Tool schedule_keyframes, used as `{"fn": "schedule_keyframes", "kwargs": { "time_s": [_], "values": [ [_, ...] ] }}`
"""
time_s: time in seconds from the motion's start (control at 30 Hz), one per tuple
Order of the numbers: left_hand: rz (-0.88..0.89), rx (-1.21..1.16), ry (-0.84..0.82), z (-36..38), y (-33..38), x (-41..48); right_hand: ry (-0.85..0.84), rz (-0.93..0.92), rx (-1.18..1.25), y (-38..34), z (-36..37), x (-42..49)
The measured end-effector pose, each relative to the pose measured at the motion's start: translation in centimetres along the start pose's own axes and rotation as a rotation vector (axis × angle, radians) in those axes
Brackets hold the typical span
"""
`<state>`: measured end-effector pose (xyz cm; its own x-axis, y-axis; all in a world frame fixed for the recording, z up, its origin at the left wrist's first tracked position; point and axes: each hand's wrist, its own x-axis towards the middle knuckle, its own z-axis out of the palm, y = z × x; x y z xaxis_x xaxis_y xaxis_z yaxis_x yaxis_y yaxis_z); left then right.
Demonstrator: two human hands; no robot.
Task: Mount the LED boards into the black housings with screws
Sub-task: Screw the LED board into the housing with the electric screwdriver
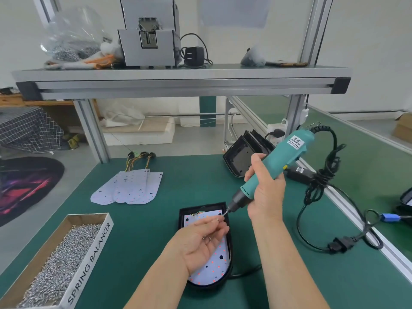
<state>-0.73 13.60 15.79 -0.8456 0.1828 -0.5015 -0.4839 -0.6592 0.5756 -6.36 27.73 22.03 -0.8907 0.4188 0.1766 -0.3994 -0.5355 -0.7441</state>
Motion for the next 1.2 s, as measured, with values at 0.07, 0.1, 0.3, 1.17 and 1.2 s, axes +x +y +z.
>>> {"fn": "schedule_keyframes", "kwargs": {
  "time_s": [0.07, 0.1, 0.3, 1.17, 1.2],
  "values": [
    [0.003, -0.008, 0.002, 0.0, 0.0, 0.0, 0.024, -0.038, -0.012, 0.3, 0.5, 0.0],
    [0.004, -0.012, 0.002, 0.0, 0.0, 0.0, 0.041, -0.049, -0.013, 0.5, 0.6, 0.0],
    [0.004, -0.022, 0.011, 0.1, 0.1, -0.1, 0.084, -0.058, -0.063, 1.3, 0.4, -0.3],
    [0.134, 0.052, 0.038, 0.8, -0.8, -0.2, 0.139, -0.107, -0.177, 1.7, 0.5, -0.8],
    [0.161, 0.072, 0.042, 1.0, -1.1, -0.2, 0.155, -0.135, -0.200, 1.6, 0.8, -1.0]
  ]
}}
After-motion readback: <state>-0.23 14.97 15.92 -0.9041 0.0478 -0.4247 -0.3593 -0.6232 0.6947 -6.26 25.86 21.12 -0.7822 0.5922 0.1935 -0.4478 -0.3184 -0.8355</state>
